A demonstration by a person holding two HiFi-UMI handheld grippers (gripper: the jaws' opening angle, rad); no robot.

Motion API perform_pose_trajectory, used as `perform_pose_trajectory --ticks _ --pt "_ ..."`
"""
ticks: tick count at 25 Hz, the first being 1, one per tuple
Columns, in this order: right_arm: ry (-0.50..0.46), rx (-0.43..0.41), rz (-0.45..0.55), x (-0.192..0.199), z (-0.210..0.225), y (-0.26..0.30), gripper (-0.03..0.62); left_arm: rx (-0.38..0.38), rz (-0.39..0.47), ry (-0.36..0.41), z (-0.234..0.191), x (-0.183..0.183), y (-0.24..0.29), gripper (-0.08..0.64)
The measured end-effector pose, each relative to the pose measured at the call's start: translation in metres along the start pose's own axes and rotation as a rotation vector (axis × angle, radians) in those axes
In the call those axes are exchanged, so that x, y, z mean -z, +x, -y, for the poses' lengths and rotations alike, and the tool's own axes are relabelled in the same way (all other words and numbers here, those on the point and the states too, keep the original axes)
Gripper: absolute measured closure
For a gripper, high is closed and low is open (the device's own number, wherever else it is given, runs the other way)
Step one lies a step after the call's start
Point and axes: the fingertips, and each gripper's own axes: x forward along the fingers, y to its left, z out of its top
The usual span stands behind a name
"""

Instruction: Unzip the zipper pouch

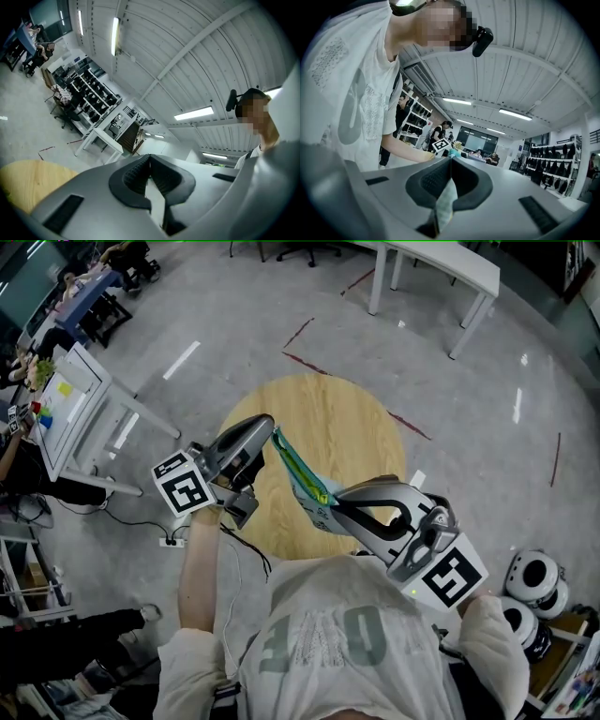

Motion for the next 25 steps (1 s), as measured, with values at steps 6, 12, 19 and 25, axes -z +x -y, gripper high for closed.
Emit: perform_pose_trajectory --ticks 6,12,19,25 --pt "0.038 0.011 0.019 0.001 0.01 0.002 0.558 -0.014 0.022 0.04 -0.002 -0.005 0.004 0.534" --pt "0.035 0.026 0.008 0.008 0.022 0.005 0.558 -0.087 0.059 0.146 0.0 -0.019 -0.001 0.527" --pt "-0.045 0.031 -0.155 0.057 0.047 0.029 0.558 -0.193 0.199 0.314 0.028 -0.061 -0.015 0.528" --pt "-0.123 0.019 -0.32 0.118 0.076 0.058 0.558 -0.33 0.29 0.453 0.048 -0.08 -0.032 0.528"
